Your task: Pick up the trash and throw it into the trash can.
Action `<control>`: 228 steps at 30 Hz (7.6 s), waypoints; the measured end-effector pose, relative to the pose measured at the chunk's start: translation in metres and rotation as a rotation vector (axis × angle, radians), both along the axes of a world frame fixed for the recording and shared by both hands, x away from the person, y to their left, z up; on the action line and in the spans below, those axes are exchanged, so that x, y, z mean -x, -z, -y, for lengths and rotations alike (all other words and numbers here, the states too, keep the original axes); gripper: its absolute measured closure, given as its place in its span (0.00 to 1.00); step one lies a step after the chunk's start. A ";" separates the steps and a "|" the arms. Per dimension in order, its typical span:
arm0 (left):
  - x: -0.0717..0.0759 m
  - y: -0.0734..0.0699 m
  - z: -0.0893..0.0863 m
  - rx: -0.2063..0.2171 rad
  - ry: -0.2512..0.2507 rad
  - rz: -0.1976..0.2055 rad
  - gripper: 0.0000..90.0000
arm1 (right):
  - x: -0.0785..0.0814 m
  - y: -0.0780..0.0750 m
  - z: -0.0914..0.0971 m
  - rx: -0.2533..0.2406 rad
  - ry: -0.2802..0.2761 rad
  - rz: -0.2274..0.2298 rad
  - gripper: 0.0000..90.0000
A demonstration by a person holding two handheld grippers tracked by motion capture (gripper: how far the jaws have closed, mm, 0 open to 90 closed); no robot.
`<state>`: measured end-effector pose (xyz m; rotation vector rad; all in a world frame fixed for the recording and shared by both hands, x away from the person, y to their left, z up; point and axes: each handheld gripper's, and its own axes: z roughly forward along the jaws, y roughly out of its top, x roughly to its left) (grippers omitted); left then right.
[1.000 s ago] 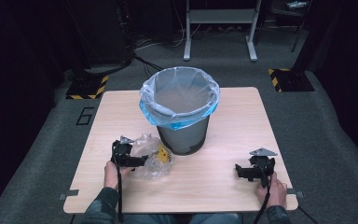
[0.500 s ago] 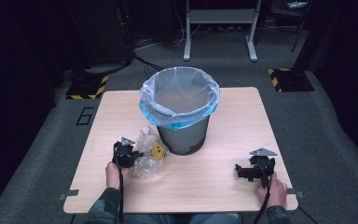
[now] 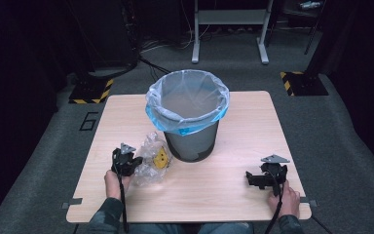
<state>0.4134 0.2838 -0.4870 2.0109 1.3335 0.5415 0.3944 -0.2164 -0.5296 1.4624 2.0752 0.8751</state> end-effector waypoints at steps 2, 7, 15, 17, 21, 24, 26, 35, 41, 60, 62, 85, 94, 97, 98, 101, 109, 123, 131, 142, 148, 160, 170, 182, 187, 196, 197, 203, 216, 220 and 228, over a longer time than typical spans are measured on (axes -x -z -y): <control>0.002 -0.001 -0.003 0.000 -0.008 0.004 0.98 | 0.000 0.000 0.000 0.000 0.000 0.000 0.00; 0.005 -0.006 -0.012 0.001 -0.028 0.019 0.98 | 0.000 0.000 0.000 -0.001 0.000 0.000 0.00; 0.010 -0.014 -0.020 -0.002 -0.035 0.037 0.98 | 0.000 0.000 0.000 0.000 -0.002 0.001 0.00; 0.011 -0.018 -0.022 -0.010 -0.038 0.047 0.99 | 0.000 0.000 0.000 0.000 -0.003 0.001 0.00; 0.012 -0.021 -0.025 -0.011 -0.042 0.053 0.99 | 0.000 0.000 0.000 0.000 -0.003 0.001 0.00; 0.013 -0.024 -0.026 -0.016 -0.044 0.054 0.99 | 0.000 0.000 0.000 -0.001 -0.001 -0.001 0.00; 0.013 -0.026 -0.026 -0.015 -0.039 0.056 0.99 | 0.000 0.000 0.000 -0.001 0.000 -0.001 0.00; 0.015 -0.043 -0.030 -0.026 -0.038 0.080 0.99 | 0.000 0.000 0.000 -0.003 0.007 -0.002 0.00; 0.015 -0.054 -0.031 -0.039 -0.033 0.090 0.99 | 0.000 0.000 0.000 -0.003 0.008 -0.002 0.00; 0.015 -0.084 -0.035 -0.056 -0.026 0.131 0.99 | 0.000 0.000 0.001 -0.003 0.008 -0.002 0.00; 0.015 -0.087 -0.036 -0.063 -0.023 0.133 0.99 | 0.000 0.000 0.000 -0.004 0.008 -0.002 0.00; 0.012 -0.128 -0.036 -0.084 -0.014 0.176 0.99 | 0.000 0.000 0.001 -0.003 0.008 -0.002 0.00; 0.015 -0.141 -0.041 -0.088 -0.027 0.184 0.99 | -0.001 0.000 0.001 -0.004 0.007 -0.002 0.00; 0.015 -0.148 -0.040 -0.095 -0.028 0.187 0.99 | -0.001 0.000 0.001 -0.004 0.007 -0.002 0.00; 0.015 -0.148 -0.040 -0.095 -0.028 0.187 0.99 | -0.001 0.000 0.001 -0.004 0.007 -0.002 0.00; 0.014 -0.154 -0.039 -0.108 -0.022 0.187 0.99 | -0.001 0.000 0.001 -0.004 0.007 -0.002 0.00; 0.013 -0.168 -0.037 -0.103 -0.015 0.206 0.99 | 0.000 0.000 0.001 -0.003 0.008 -0.002 0.00; 0.014 -0.177 -0.038 -0.091 -0.018 0.224 0.99 | 0.000 0.000 0.001 -0.003 0.008 -0.002 0.00; 0.015 -0.183 -0.041 -0.088 -0.025 0.239 0.99 | 0.000 0.000 0.001 -0.006 0.008 -0.004 0.00; 0.016 -0.198 -0.048 -0.076 -0.040 0.264 0.99 | -0.001 0.000 0.000 -0.006 0.008 -0.003 0.00; 0.014 -0.216 -0.046 -0.073 -0.038 0.294 0.99 | -0.001 0.000 0.000 -0.006 0.009 -0.004 0.00; 0.001 -0.224 -0.035 -0.075 -0.011 0.294 0.99 | 0.000 0.000 0.000 -0.006 0.009 -0.003 0.00; -0.010 -0.239 -0.024 -0.076 0.012 0.307 0.99 | 0.000 0.000 0.000 -0.007 0.011 -0.003 0.00; -0.029 -0.257 0.002 -0.096 0.053 0.315 0.99 | -0.001 0.000 0.000 -0.007 0.012 -0.003 0.00; -0.036 -0.261 0.016 -0.105 0.075 0.319 0.99 | 0.000 0.000 0.000 -0.009 0.010 -0.006 0.00; -0.054 -0.261 0.043 -0.119 0.120 0.302 0.99 | 0.000 0.000 0.000 -0.007 0.009 -0.004 0.00; -0.058 -0.261 0.050 -0.126 0.130 0.298 0.99 | 0.000 0.000 0.000 -0.007 0.009 -0.004 0.00; -0.067 -0.261 0.065 -0.127 0.144 0.292 0.99 | 0.000 0.000 0.000 -0.007 0.010 -0.004 0.00; -0.088 -0.257 0.095 -0.142 0.174 0.272 0.99 | 0.000 0.000 0.000 -0.007 0.010 -0.004 0.00; -0.096 -0.255 0.106 -0.148 0.180 0.263 0.99 | 0.000 0.000 0.000 -0.007 0.010 -0.004 0.00; -0.104 -0.255 0.119 -0.155 0.186 0.252 0.99 | 0.000 0.000 0.000 -0.006 0.011 -0.004 0.00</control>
